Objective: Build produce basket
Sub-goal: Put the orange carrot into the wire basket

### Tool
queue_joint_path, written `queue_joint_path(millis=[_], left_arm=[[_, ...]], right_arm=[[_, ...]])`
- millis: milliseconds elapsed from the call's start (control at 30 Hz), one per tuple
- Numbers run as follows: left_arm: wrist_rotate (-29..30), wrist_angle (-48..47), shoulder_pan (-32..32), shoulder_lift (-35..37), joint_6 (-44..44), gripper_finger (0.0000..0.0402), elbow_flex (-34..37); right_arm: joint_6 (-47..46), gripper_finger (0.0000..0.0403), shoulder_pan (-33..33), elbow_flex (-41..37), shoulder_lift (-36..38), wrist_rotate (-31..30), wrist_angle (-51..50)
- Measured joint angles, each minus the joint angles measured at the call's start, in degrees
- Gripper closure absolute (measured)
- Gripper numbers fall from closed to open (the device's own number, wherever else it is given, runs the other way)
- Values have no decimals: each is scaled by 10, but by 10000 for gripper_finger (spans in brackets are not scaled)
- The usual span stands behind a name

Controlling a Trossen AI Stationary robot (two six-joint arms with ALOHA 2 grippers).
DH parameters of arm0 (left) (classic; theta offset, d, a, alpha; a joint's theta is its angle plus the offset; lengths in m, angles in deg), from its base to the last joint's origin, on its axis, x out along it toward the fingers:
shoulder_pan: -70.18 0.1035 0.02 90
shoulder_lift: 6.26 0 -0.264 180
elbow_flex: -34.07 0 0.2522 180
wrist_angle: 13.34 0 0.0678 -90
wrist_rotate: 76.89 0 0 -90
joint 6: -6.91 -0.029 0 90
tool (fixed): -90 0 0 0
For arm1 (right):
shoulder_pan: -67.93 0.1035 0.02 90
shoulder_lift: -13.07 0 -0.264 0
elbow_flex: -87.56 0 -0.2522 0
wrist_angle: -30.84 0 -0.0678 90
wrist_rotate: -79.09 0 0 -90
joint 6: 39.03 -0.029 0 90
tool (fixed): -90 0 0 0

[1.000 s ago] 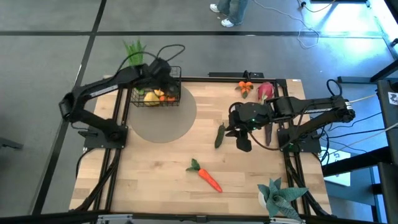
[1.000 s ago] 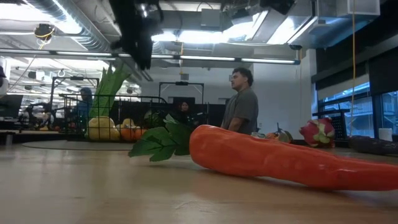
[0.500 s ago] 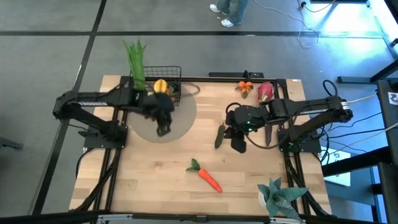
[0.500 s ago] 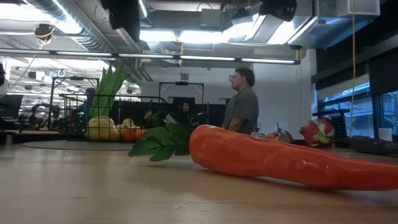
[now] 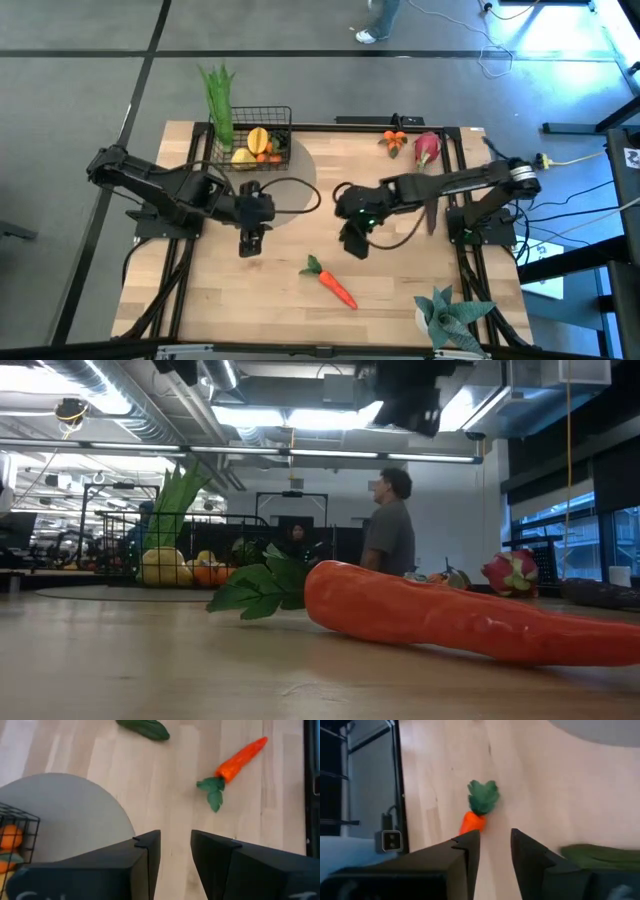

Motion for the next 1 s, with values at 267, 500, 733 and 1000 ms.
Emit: queue_joint_path(millis=[267,500,733,1000], left_arm=[[11,0,-25,0,40,307,0],[12,0,-25,0,66,307,0],[9,-1,-25,0,69,307,0],[8,-3,-25,0,69,307,0]], right_arm=[[-64,305,1,0,-110,80,102],[-62,305,10,0,-173,54,143],[-64,305,13,0,-204,65,193],[-64,305,19,0,-227,54,240]])
